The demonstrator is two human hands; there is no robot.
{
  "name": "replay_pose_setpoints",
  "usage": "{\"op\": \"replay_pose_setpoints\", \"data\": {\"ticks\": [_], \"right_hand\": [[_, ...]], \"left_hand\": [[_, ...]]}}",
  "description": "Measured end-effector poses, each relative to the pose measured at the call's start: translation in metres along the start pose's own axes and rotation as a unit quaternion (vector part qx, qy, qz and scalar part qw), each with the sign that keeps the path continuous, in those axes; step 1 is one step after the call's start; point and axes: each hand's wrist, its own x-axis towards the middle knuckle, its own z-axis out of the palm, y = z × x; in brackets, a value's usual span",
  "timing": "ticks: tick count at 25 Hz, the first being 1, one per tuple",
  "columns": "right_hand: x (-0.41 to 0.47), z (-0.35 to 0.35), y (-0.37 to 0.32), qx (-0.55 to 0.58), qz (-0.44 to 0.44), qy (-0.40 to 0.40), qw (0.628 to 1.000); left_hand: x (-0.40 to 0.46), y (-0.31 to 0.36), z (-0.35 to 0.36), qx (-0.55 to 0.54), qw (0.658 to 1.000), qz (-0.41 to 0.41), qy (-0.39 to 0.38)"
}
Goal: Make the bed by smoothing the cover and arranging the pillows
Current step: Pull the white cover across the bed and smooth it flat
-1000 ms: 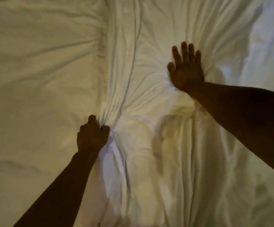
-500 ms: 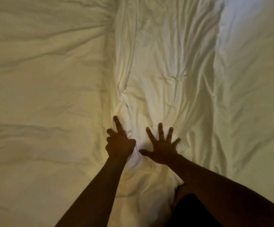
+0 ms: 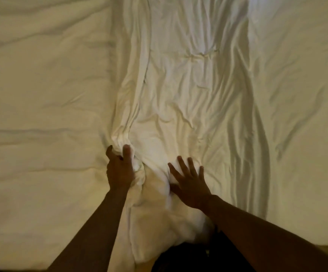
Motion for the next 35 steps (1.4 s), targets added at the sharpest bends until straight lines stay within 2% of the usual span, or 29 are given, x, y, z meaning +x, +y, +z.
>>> {"op": "replay_pose_setpoints", "data": {"ticks": [2,4,6,8,10,12,14,17,19,23,27,30,35], "right_hand": [[-0.006,0.003,-0.011,0.013,0.010,-0.013,1.000],[-0.017,0.000,-0.016,0.038,0.007,-0.028,0.999],[-0.033,-0.003,-0.011,0.055,0.003,-0.048,0.997],[-0.057,-0.002,-0.003,0.065,0.007,-0.070,0.995],[-0.083,0.008,0.003,0.074,0.014,-0.073,0.994],[-0.112,0.025,0.004,0.069,0.022,-0.079,0.994],[-0.134,0.050,0.005,0.062,0.030,-0.094,0.993],[-0.161,0.096,0.010,0.051,0.023,-0.075,0.996],[-0.175,0.120,0.020,0.027,0.008,-0.050,0.998],[-0.218,0.157,0.034,0.031,0.015,-0.059,0.998],[-0.238,0.161,0.025,0.043,0.030,-0.090,0.995],[-0.233,0.144,-0.011,0.021,-0.025,-0.055,0.998],[-0.216,0.133,-0.097,0.024,-0.106,0.008,0.994]], "left_hand": [[-0.042,-0.026,0.012,0.051,0.995,0.011,-0.090],[-0.070,-0.054,0.019,0.075,0.988,-0.016,-0.132],[-0.085,-0.068,0.009,0.036,0.994,-0.043,-0.089],[-0.091,-0.078,-0.017,0.016,0.999,-0.034,0.019],[-0.091,-0.093,-0.049,0.056,0.994,0.001,0.091],[-0.095,-0.109,-0.074,0.078,0.990,0.010,0.113],[-0.098,-0.126,-0.077,0.093,0.993,-0.021,0.062],[-0.128,-0.158,-0.059,0.135,0.983,-0.080,-0.094],[-0.162,-0.200,-0.048,0.162,0.973,-0.100,-0.130],[-0.223,-0.274,-0.054,0.149,0.981,-0.113,-0.046],[-0.250,-0.283,-0.098,0.207,0.957,-0.200,-0.037],[-0.258,-0.289,-0.128,0.201,0.962,-0.183,-0.006],[-0.251,-0.288,-0.146,0.161,0.967,-0.197,-0.006]]}}
